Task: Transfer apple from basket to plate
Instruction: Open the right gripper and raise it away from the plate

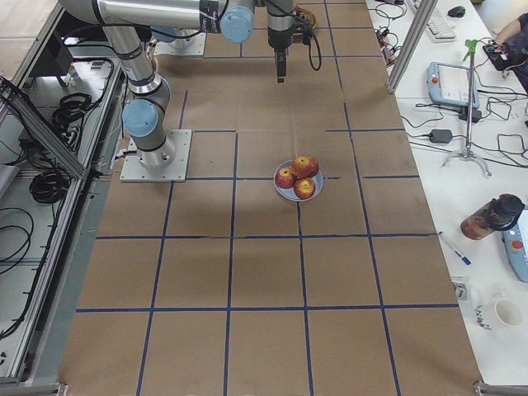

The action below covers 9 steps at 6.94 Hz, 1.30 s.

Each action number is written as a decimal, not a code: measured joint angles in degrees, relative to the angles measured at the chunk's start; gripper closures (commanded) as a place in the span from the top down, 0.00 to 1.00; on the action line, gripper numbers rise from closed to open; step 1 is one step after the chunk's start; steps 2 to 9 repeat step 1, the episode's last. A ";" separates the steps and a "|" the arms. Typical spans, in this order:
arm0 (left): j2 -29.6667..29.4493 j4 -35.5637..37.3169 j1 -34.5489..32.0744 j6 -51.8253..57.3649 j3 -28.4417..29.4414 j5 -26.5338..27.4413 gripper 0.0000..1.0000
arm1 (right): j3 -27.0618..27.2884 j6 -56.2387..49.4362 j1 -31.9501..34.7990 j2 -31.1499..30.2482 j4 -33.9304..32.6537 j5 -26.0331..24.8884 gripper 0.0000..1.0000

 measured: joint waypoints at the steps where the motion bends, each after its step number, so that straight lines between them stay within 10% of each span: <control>1: 0.01 0.00 -0.01 0.00 0.00 0.03 0.99 | -0.02 0.03 0.03 -0.03 0.01 0.02 1.00; 9: 0.01 0.00 -0.01 0.00 0.00 0.03 0.99 | -0.02 0.03 0.03 -0.03 0.01 0.02 1.00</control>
